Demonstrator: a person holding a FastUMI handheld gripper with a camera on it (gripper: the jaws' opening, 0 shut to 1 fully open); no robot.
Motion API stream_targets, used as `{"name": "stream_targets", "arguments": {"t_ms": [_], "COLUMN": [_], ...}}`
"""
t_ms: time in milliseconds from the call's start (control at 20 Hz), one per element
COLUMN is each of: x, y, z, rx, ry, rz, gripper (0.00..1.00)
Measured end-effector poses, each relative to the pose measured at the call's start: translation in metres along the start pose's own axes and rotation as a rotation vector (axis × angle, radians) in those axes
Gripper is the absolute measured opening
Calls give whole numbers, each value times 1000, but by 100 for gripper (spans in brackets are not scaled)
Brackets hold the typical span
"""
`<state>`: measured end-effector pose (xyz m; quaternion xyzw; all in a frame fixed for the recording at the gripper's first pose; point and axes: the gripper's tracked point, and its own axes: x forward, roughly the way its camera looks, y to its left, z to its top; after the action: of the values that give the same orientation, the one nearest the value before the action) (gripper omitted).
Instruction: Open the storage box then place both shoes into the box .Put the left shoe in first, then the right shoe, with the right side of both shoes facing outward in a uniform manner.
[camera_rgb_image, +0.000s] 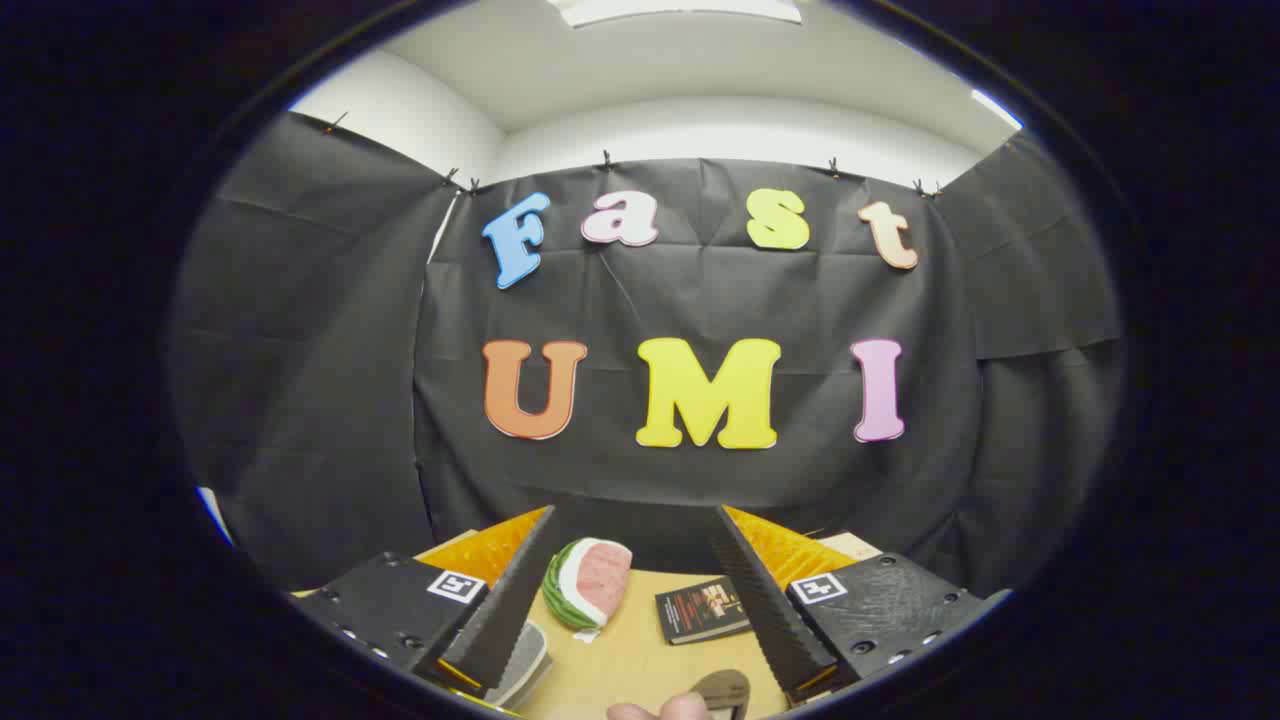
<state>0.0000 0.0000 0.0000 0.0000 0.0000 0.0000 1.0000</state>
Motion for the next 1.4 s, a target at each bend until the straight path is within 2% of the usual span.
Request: {"name": "stream_targets", "arguments": {"t_ms": [400, 700, 1200, 1400], "x": [-8, -14, -24, -34], "y": [-5, -2, 9, 18], "z": [11, -4, -74, -116], "rx": [-33, -30, 19, 111], "ry": [-14, 22, 144, 207], "rz": [31, 70, 154, 219], "gripper": [95, 95, 95, 95]}}
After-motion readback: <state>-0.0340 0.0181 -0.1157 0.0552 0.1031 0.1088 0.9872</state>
